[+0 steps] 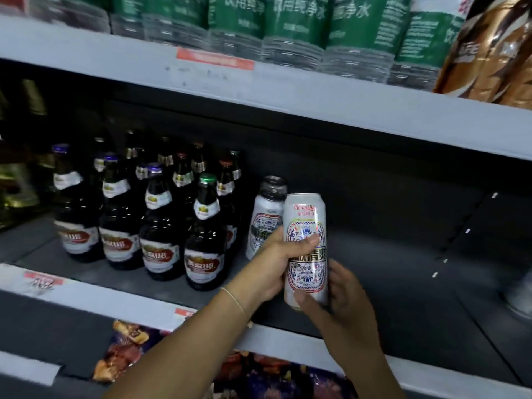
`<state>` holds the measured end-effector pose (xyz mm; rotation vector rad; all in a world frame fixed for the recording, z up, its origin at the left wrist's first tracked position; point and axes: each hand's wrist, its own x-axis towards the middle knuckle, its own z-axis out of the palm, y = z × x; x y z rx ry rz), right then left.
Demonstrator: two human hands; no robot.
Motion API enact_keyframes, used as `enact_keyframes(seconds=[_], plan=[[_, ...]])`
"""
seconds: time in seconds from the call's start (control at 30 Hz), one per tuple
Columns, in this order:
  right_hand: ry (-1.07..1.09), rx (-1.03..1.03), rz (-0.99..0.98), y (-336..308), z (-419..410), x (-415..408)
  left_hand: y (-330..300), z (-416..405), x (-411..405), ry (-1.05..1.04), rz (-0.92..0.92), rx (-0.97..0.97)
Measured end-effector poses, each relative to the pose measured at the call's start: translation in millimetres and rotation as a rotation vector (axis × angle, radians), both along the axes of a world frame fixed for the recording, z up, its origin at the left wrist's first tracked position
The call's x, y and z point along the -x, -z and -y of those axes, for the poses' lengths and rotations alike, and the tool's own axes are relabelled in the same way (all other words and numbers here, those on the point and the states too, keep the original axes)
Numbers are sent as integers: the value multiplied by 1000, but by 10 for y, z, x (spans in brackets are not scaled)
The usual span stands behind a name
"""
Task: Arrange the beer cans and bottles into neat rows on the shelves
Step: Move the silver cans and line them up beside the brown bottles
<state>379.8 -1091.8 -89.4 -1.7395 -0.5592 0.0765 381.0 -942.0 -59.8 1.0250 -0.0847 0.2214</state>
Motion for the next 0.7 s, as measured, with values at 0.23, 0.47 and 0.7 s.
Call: enact_keyframes(seconds=[0.23, 0.47, 0.7], plan=[[-152, 62, -151, 27, -358, 86, 168, -396, 292, -60, -79, -230], [-59, 71, -113, 234, -566, 54, 277, -578, 398, -161, -121, -507], [-38, 162, -97, 324, -664, 32, 323, -615, 474, -264, -104, -844]])
